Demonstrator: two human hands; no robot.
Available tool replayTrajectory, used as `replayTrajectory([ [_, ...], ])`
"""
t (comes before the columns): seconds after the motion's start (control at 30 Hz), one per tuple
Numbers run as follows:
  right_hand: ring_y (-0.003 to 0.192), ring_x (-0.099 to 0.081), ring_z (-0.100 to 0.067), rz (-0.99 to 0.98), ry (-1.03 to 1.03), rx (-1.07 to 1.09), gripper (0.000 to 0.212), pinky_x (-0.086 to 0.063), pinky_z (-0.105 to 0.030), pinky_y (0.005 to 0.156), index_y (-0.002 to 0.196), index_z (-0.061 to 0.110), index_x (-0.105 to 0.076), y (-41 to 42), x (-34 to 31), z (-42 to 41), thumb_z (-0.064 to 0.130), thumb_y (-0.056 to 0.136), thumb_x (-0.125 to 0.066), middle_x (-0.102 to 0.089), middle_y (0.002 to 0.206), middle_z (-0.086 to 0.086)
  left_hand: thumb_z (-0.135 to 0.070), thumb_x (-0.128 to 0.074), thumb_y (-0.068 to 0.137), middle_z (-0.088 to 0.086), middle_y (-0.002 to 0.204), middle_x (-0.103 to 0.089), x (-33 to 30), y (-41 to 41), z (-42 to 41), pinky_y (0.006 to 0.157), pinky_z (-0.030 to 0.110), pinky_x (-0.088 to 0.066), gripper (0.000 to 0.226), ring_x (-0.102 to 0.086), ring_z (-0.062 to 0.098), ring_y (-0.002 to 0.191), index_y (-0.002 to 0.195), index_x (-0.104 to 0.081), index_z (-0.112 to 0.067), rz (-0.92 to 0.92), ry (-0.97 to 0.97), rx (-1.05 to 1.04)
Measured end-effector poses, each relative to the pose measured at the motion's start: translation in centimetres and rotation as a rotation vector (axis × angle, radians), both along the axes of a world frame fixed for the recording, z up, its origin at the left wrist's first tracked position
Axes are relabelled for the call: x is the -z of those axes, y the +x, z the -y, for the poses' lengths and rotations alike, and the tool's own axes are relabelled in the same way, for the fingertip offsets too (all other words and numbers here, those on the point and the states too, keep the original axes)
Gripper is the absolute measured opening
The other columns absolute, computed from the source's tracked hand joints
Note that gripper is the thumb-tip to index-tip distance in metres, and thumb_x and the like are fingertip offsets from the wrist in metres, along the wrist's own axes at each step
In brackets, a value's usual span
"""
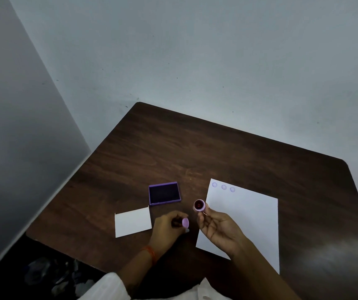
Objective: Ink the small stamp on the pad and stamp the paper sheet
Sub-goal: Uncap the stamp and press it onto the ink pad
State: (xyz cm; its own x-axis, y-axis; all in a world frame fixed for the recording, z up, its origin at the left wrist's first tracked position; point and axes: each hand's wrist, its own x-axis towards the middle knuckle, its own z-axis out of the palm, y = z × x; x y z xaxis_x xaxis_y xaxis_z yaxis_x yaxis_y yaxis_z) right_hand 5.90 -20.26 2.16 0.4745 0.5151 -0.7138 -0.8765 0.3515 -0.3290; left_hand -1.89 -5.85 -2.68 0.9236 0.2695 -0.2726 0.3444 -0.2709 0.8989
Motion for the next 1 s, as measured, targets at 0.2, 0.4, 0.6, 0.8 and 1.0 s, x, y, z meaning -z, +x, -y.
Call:
replayTrajectory([
  [0.2,0.062,-0.070,-0.020,0.013,0.034,-0.026,0.018,-0.059,-0.026,0.052,0.082,-0.004,-0.073,0.7,-0.2,-0.3,-0.001,0.067,-0.063,-0.074,0.081,-0.020,-0.013,-0.071,0.076,0.000,0.117,-0.062,0.4,0.7,0.0,0.089,0.009,-0.040,0.030,-0.055,0.007,0.103,0.105,-0.065,-0.019,0.031,0.256,0.090],
  [0.4,0.062,-0.069,-0.021,0.009,0.080,-0.054,0.023,-0.059,-0.027,0.052,0.089,-0.003,-0.071,1.5,-0.8,-0.9,-0.003,0.068,-0.060,-0.073,0.083,-0.020,-0.015,-0.073,0.074,-0.005,0.120,-0.054,-0.3,0.8,-2.1,0.070,0.002,-0.040,0.041,-0.054,0.001,0.088,0.112,-0.059,-0.025,0.094,0.315,-0.013],
  [0.6,0.075,-0.072,-0.026,0.055,0.097,-0.065,0.020,-0.061,-0.030,0.059,0.087,0.000,-0.071,2.3,-0.8,-2.1,0.000,0.071,-0.060,-0.073,0.090,-0.020,-0.019,-0.076,0.072,0.001,0.125,-0.051,-0.9,1.3,-7.1,0.095,0.028,-0.044,0.049,-0.048,0.017,0.111,0.117,-0.058,-0.023,0.121,0.486,-0.216],
  [0.8,0.083,-0.073,-0.022,0.134,0.072,-0.080,0.023,-0.061,-0.028,0.064,0.088,0.003,-0.072,3.0,-0.5,-3.7,-0.004,0.069,-0.061,-0.076,0.090,-0.015,-0.034,-0.077,0.068,0.000,0.149,-0.031,0.2,2.3,-9.6,0.109,0.037,-0.030,0.083,-0.028,0.024,0.131,0.138,-0.033,-0.024,-0.053,0.486,-0.048],
  [1.0,0.085,-0.069,-0.014,0.835,-0.638,-0.375,0.016,-0.057,-0.022,0.069,0.092,0.019,-0.071,3.7,0.4,-7.1,0.010,0.079,-0.069,-0.075,0.092,-0.003,-0.034,-0.077,0.068,0.002,0.142,-0.039,1.1,2.6,-9.7,0.105,0.030,-0.031,0.081,-0.032,0.020,0.124,0.137,-0.036,-0.019,-0.048,0.479,0.005],
])
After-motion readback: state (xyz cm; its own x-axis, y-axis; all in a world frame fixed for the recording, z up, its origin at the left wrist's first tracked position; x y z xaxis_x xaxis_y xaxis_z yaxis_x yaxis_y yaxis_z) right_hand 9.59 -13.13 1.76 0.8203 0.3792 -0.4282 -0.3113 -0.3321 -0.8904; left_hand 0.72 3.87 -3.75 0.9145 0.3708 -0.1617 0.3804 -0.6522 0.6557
